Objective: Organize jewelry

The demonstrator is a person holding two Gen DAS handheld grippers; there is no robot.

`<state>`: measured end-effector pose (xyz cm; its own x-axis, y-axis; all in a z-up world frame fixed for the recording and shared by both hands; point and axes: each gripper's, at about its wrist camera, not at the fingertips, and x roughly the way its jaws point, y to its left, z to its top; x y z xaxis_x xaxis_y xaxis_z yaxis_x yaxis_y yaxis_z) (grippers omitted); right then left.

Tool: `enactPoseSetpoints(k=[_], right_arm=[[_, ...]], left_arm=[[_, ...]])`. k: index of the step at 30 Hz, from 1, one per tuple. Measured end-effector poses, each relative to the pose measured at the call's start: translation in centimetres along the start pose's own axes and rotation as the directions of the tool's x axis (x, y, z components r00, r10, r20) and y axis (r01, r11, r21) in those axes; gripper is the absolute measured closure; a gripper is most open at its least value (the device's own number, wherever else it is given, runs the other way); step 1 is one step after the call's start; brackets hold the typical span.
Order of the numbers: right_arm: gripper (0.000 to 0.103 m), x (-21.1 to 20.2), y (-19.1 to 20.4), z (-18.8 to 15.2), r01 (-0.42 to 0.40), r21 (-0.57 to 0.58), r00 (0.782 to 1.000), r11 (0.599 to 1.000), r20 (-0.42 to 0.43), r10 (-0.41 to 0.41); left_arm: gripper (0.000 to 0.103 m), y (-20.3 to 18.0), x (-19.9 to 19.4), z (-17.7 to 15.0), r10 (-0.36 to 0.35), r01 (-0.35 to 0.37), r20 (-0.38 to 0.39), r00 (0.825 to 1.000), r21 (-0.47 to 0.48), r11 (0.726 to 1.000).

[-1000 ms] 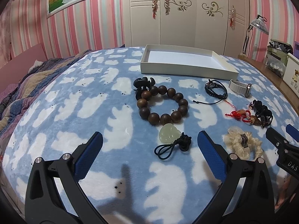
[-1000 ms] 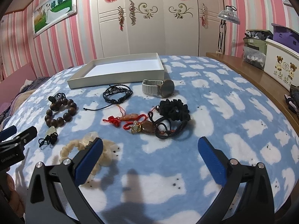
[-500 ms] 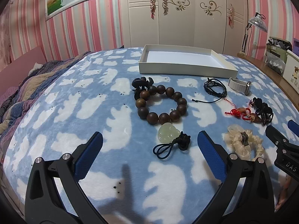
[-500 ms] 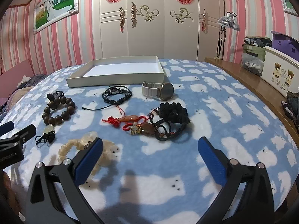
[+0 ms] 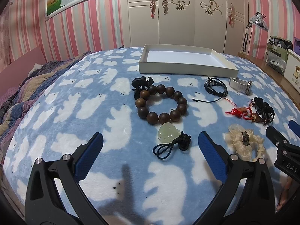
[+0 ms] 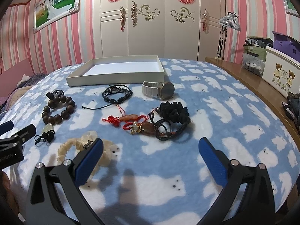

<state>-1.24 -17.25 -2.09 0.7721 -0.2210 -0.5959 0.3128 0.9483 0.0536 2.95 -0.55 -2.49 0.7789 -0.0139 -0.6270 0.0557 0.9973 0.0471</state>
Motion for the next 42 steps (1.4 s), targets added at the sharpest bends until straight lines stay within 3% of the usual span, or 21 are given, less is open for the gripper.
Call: enactPoseSetpoints(k=[17, 27, 36, 42], right_arm=[[0.002, -0.4, 0.2, 0.1, -0.033, 0.002, 0.999, 0.999, 0.019, 0.033], [0.002, -1.2, 1.2, 0.3, 0.073, -0.077, 0.996, 0.994, 0.061, -0.069], [0.002, -0.5, 0.7, 1.1, 0.046, -0.055, 0.999, 0.997, 0.025, -0.044], [0.002, 0.5, 0.6, 2.4, -0.034, -0.024, 0.999, 0.999, -0.040, 0.033]], left_arm=[[0.003, 0.1, -0.1, 0.1, -0.009, 0.009, -0.007, 1.000, -0.001, 1.000], [0.003, 0.9, -0.6, 0.5, -0.047, 0.047, 0.014, 0.999, -0.042, 0.998], [0.003, 1.2, 0.4, 0.8, -0.044, 0.043, -0.020, 0.999, -0.042, 0.998], [0.003, 1.1, 0.2, 2.1, -0.050, 0.049, -0.039, 0.998, -0.015, 0.999]])
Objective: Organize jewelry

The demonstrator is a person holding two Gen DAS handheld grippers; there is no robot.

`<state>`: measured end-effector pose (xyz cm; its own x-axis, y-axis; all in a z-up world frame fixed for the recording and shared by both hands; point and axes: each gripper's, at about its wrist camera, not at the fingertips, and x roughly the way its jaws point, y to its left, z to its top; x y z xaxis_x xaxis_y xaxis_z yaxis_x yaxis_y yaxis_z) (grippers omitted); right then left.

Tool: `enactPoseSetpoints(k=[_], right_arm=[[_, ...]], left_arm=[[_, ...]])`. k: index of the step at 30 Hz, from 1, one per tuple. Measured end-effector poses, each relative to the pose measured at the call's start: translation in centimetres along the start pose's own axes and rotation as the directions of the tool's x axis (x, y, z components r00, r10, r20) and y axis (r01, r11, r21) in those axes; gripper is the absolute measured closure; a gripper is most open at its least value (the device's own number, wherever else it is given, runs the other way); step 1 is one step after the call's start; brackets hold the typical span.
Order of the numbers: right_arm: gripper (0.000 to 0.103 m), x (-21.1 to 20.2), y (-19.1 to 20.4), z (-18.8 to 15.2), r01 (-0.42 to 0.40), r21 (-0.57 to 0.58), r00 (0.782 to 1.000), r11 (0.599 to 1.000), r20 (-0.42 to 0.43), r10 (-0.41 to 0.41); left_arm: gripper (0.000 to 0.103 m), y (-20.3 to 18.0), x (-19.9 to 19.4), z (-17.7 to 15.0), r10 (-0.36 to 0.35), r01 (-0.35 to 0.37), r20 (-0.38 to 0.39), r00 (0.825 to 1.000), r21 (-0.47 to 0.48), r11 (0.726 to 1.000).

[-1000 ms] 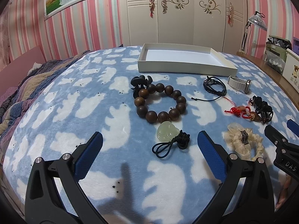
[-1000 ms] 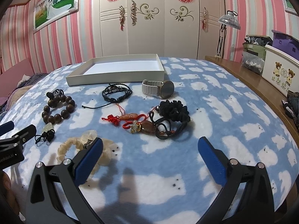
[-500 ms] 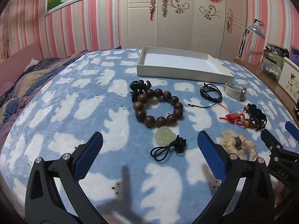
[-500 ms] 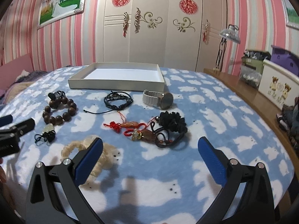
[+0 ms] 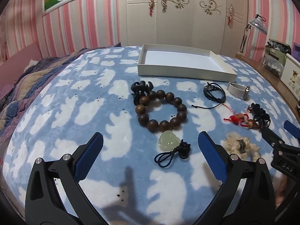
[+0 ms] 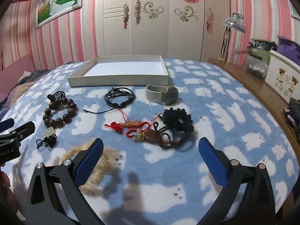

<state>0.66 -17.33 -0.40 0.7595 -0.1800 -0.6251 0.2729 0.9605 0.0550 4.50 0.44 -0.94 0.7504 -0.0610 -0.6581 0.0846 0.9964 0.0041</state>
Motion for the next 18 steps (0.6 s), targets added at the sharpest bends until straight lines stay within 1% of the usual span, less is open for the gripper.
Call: enactPoseSetpoints(k=[1, 6, 10, 18], right_arm=[[0.002, 0.1, 0.1, 0.3, -0.014, -0.001, 1.000, 1.000, -0.002, 0.014], [0.002, 0.7, 0.6, 2.5, -0.033, 0.014, 0.999, 0.999, 0.000, 0.033], [0.002, 2.4, 1.1, 4.4, -0.039, 0.034, 0.999, 0.999, -0.029, 0.040], [0.002, 6.0, 2.5, 7.0, 0.019, -0.003, 0.998, 1.000, -0.060, -0.019]], left_arm=[[0.003, 0.1, 0.0, 0.4, 0.003, -0.003, -0.005, 1.000, 0.002, 1.000], [0.003, 0.7, 0.7, 2.2, 0.021, -0.021, -0.019, 1.000, 0.006, 1.000], [0.003, 1.2, 2.0, 3.4, 0.020, -0.020, -0.041, 0.999, -0.004, 1.000], [0.003, 1.6, 4.7, 5.8, 0.026, -0.025, -0.064, 0.998, 0.010, 1.000]])
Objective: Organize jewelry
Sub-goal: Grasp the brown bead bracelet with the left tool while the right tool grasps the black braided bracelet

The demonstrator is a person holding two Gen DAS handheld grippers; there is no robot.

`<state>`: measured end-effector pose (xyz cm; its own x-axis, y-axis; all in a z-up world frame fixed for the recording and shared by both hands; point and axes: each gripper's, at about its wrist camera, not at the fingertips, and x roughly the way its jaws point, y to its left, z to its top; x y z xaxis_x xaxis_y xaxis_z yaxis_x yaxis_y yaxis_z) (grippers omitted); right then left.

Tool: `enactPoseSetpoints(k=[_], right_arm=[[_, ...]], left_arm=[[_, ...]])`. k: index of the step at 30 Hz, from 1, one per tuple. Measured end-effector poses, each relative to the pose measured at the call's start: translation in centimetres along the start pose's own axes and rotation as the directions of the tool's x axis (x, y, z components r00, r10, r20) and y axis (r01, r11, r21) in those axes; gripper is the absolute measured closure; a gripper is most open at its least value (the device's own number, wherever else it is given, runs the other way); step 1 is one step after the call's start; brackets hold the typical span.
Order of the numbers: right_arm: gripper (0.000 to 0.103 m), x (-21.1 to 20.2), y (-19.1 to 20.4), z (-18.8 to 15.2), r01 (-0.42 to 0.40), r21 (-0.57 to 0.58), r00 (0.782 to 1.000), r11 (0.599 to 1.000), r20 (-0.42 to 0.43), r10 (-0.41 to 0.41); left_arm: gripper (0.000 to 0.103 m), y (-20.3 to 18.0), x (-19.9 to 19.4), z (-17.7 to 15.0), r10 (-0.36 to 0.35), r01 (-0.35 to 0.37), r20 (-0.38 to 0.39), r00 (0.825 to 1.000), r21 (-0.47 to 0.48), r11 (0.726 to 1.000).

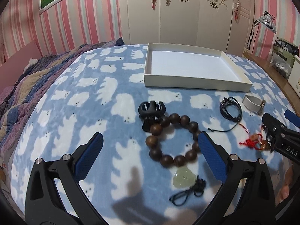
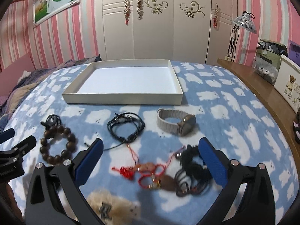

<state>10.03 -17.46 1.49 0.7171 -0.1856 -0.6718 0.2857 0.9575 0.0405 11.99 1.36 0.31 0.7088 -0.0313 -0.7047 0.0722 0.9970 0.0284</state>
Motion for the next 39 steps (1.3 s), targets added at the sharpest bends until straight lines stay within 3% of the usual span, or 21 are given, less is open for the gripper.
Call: enactPoseSetpoints(k=[9, 12, 23, 27, 33, 35, 39], right_arm=[[0.002, 2.7, 0.2, 0.9, 0.020, -0.006, 0.999, 1.000, -0.027, -0.020], [0.003, 3.5, 0.3, 1.1, 0.026, -0.007, 0.999, 1.000, -0.037, -0.026], [0.027, 6.5, 1.3, 1.7, 0.010, -0.031, 0.992, 0.999, -0.126, -0.014], [0.033, 7.5, 1.6, 1.4, -0.001, -0.042, 0.988, 0.999, -0.154, -0.005], [0.052, 9.1, 1.7, 0.9, -0.029, -0.032, 0.975, 0.999, -0.220, 0.022], [0.055, 9.1, 1.8, 0.9, -0.037, -0.031, 0.975, 0.999, -0.220, 0.029], [0.070, 9.1, 2.2, 0.8, -0.056, -0.044, 0.975, 0.997, -0.218, 0.045]], left_arm=[[0.004, 0.6, 3.0, 1.0, 0.007, -0.007, -0.025, 1.000, -0.006, 1.000], [0.010, 0.5, 3.5, 0.9, 0.011, -0.011, -0.020, 1.000, 0.008, 1.000], [0.014, 0.3, 5.7, 0.7, -0.012, 0.013, -0.093, 0.996, 0.015, 1.000], [0.022, 0.6, 6.2, 0.5, -0.018, 0.018, -0.113, 0.993, 0.006, 1.000], [0.032, 0.5, 7.3, 0.2, -0.020, 0.022, -0.155, 0.988, 0.012, 1.000], [0.036, 0.4, 7.7, 0.2, -0.029, 0.031, -0.174, 0.984, 0.009, 0.999], [0.040, 0.4, 8.1, 0.1, -0.037, 0.039, -0.181, 0.983, 0.006, 0.999]])
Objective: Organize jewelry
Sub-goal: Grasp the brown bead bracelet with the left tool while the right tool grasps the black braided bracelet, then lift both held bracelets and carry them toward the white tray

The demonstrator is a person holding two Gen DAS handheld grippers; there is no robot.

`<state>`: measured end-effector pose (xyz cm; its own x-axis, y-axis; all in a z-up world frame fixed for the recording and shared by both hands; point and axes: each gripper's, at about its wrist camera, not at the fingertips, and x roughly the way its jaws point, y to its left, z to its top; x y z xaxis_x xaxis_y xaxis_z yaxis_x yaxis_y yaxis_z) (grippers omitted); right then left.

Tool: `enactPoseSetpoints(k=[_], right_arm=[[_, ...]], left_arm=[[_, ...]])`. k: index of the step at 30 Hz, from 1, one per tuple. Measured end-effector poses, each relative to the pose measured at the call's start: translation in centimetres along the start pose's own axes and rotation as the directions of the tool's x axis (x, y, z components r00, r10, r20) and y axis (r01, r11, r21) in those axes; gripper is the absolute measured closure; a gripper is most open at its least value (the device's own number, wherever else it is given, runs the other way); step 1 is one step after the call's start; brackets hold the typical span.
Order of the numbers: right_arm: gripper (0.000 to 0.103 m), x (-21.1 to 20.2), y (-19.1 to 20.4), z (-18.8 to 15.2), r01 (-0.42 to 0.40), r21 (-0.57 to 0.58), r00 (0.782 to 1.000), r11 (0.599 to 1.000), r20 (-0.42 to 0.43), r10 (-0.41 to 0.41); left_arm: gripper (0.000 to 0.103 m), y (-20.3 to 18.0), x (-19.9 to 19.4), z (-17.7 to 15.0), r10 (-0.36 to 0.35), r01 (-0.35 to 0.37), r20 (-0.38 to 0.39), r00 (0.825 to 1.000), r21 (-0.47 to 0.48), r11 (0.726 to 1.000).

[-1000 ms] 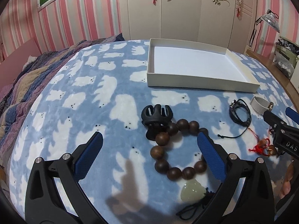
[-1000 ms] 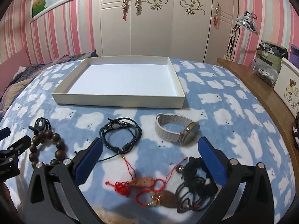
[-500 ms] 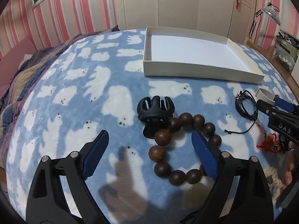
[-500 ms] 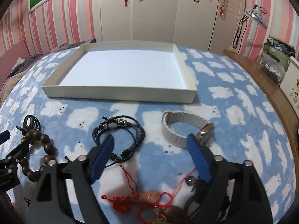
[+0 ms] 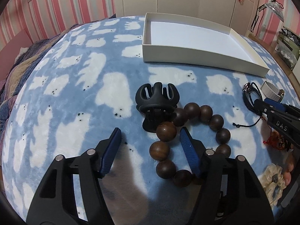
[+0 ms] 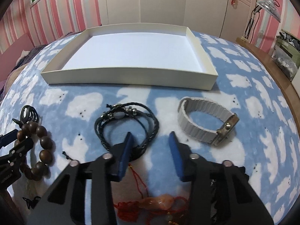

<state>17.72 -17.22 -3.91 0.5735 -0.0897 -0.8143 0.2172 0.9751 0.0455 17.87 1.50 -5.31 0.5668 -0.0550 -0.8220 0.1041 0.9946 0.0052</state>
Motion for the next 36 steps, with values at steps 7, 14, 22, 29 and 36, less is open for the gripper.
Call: enactPoseSetpoints(k=[7, 14, 22, 29, 36], right_arm=[[0.080, -0.1, 0.2, -0.2, -0.029, 0.005, 1.000, 1.000, 0.006, 0.029], [0.092, -0.2, -0.7, 0.1, -0.058, 0.029, 0.998, 0.998, 0.007, 0.057], [0.091, 0.0, -0.5, 0.2, -0.055, 0.023, 0.998, 0.998, -0.008, 0.056], [0.091, 0.1, 0.0, 0.3, -0.032, -0.002, 0.999, 0.999, 0.001, 0.032], [0.092, -0.8, -0.9, 0.2, -0.073, 0.018, 0.996, 0.997, 0.045, 0.072]], left_arm=[[0.049, 0.0, 0.3, 0.2, -0.005, 0.005, -0.006, 1.000, -0.005, 1.000], [0.070, -0.1, 0.3, 0.4, -0.011, 0.011, -0.003, 1.000, -0.008, 1.000], [0.082, -0.4, 0.3, 0.4, -0.030, 0.030, -0.009, 1.000, -0.012, 0.999], [0.083, -0.5, 0.1, 0.2, -0.033, 0.033, -0.012, 0.999, -0.020, 0.999], [0.084, -0.7, -2.0, 0.1, -0.049, 0.049, 0.030, 0.998, -0.016, 0.999]])
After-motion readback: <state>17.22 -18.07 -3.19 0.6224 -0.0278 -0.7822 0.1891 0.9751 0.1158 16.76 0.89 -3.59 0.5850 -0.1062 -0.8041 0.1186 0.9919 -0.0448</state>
